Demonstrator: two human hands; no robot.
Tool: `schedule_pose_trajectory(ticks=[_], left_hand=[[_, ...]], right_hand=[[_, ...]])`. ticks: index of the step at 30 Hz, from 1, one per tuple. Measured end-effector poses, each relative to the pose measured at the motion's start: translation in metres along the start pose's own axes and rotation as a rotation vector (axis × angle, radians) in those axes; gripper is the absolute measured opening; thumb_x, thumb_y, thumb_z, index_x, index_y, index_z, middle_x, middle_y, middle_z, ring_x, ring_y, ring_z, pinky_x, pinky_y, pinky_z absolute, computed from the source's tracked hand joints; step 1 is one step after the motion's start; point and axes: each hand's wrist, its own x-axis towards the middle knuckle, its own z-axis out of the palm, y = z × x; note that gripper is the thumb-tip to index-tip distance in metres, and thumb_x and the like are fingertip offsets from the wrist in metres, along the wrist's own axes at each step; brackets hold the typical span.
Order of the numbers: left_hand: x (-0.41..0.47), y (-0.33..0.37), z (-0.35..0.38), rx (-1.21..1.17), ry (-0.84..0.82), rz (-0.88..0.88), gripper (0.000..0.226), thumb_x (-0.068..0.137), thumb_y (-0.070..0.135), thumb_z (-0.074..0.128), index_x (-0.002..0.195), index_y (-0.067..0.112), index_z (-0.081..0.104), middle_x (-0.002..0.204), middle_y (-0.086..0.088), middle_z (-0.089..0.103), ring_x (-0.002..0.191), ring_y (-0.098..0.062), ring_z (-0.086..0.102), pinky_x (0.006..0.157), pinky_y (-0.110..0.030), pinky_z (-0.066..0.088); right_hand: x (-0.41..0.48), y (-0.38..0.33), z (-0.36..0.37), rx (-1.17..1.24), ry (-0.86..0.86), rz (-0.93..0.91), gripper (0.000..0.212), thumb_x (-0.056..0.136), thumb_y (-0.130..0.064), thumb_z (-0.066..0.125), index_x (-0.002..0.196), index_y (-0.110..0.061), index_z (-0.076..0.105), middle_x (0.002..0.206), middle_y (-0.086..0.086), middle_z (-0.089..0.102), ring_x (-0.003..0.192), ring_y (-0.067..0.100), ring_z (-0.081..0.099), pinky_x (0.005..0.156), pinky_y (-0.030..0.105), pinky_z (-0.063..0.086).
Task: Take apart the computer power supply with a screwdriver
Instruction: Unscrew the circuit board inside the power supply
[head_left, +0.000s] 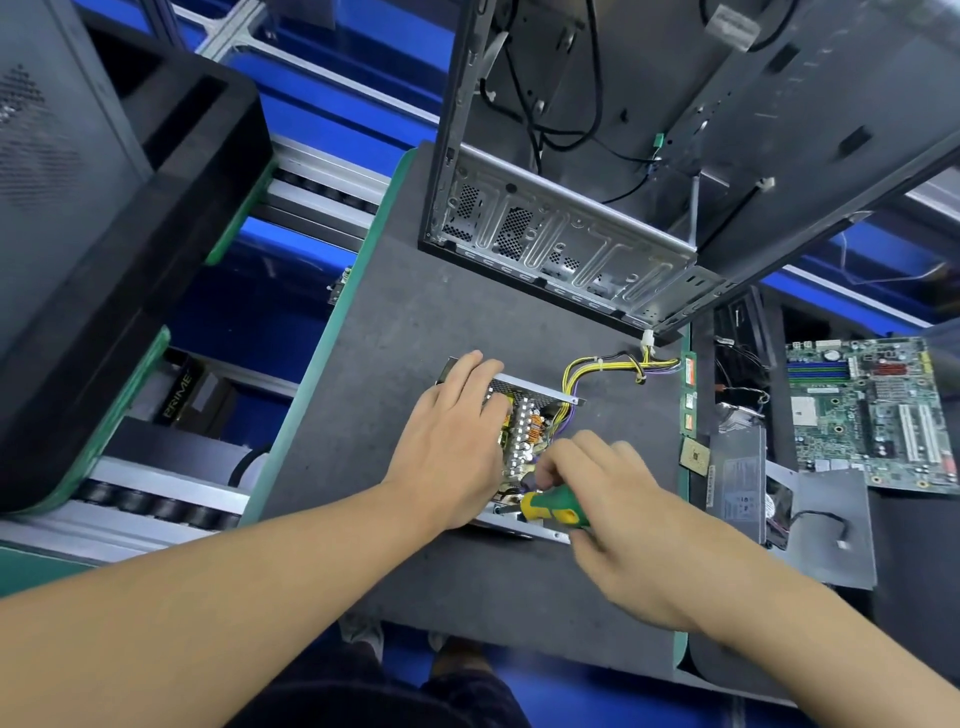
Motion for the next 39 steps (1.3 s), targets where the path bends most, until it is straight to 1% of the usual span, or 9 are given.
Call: schedule_pose_trajectory(ticks=[3, 6, 10, 13, 19, 24, 28, 32, 39], left_hand=[[-0.001, 0.000, 0.000, -0.012, 0.010, 0.006, 0.038, 0.086, 0.021, 0.043, 0.122, 0.012, 0.053, 0.157, -0.008, 0.027, 0.151, -0.026, 0.011, 0.103, -0.037, 0.038], [-0.002, 0.000, -0.001, -0.005, 0.000, 0.015, 0.039, 0.084, 0.019, 0.049, 0.122, 0.010, 0.054, 0.156, -0.009, 0.029, 0.151, -0.028, 0.012, 0.102, -0.037, 0.038], [0.000, 0.000, 0.000, 0.005, 0.000, 0.005, 0.037, 0.088, 0.020, 0.044, 0.124, 0.011, 0.052, 0.158, -0.008, 0.025, 0.151, -0.027, 0.008, 0.104, -0.035, 0.036], [-0.001, 0.000, 0.001, -0.014, 0.012, 0.000, 0.036, 0.089, 0.019, 0.043, 0.123, 0.011, 0.053, 0.158, -0.008, 0.026, 0.152, -0.026, 0.009, 0.104, -0.036, 0.038], [0.000, -0.001, 0.000, 0.008, -0.004, 0.009, 0.040, 0.087, 0.022, 0.045, 0.125, 0.012, 0.052, 0.159, -0.008, 0.024, 0.152, -0.026, 0.007, 0.103, -0.034, 0.036], [0.000, -0.001, 0.001, 0.010, -0.001, 0.005, 0.040, 0.088, 0.022, 0.042, 0.126, 0.014, 0.051, 0.160, -0.006, 0.022, 0.152, -0.025, 0.005, 0.104, -0.033, 0.035], [0.000, -0.001, 0.000, 0.009, -0.010, 0.007, 0.038, 0.089, 0.023, 0.043, 0.126, 0.014, 0.050, 0.160, -0.006, 0.021, 0.152, -0.025, 0.003, 0.105, -0.033, 0.035], [-0.001, -0.002, -0.002, -0.022, -0.002, 0.012, 0.037, 0.089, 0.021, 0.044, 0.124, 0.014, 0.051, 0.159, -0.006, 0.023, 0.152, -0.024, 0.005, 0.104, -0.033, 0.036], [-0.002, -0.001, -0.001, -0.042, 0.005, 0.014, 0.037, 0.087, 0.020, 0.045, 0.123, 0.013, 0.054, 0.159, -0.006, 0.025, 0.152, -0.024, 0.008, 0.104, -0.034, 0.038]], right_hand=[[-0.002, -0.004, 0.002, 0.038, 0.066, 0.055, 0.022, 0.094, -0.034, 0.048, 0.108, -0.034, 0.031, 0.110, -0.012, 0.032, 0.095, 0.014, 0.043, 0.076, 0.027, 0.038], [-0.002, -0.010, 0.002, -0.035, 0.121, 0.134, 0.022, 0.099, -0.055, 0.027, 0.098, -0.033, 0.023, 0.100, -0.005, 0.043, 0.076, 0.025, 0.056, 0.071, 0.041, 0.047], [0.000, -0.009, -0.001, -0.015, 0.052, 0.035, 0.011, 0.103, -0.033, 0.036, 0.109, -0.030, 0.028, 0.115, -0.008, 0.039, 0.096, 0.019, 0.049, 0.078, 0.031, 0.040], [0.001, -0.008, -0.002, 0.067, -0.025, 0.022, 0.027, 0.092, -0.017, 0.045, 0.105, -0.034, 0.029, 0.106, -0.015, 0.029, 0.099, 0.015, 0.033, 0.075, 0.027, 0.035], [0.007, -0.006, 0.005, 0.015, 0.071, 0.120, 0.017, 0.100, -0.041, 0.045, 0.098, -0.028, 0.034, 0.103, -0.008, 0.040, 0.092, 0.021, 0.052, 0.082, 0.036, 0.045], [0.001, 0.010, -0.001, 0.097, 0.163, 0.104, 0.015, 0.096, -0.032, 0.053, 0.091, -0.031, 0.040, 0.095, -0.013, 0.045, 0.082, 0.002, 0.044, 0.068, 0.020, 0.034], [-0.007, 0.020, -0.007, 0.111, 0.178, 0.107, 0.017, 0.094, -0.032, 0.057, 0.087, -0.033, 0.042, 0.089, -0.017, 0.047, 0.089, -0.015, 0.040, 0.075, 0.011, 0.036], [-0.005, 0.017, 0.001, 0.125, 0.150, 0.106, 0.013, 0.095, -0.035, 0.054, 0.092, -0.033, 0.042, 0.094, -0.015, 0.046, 0.083, -0.003, 0.045, 0.067, 0.020, 0.034], [-0.003, 0.008, 0.010, 0.116, 0.121, 0.124, 0.010, 0.099, -0.034, 0.049, 0.100, -0.028, 0.041, 0.105, -0.011, 0.043, 0.085, 0.014, 0.048, 0.076, 0.031, 0.041]])
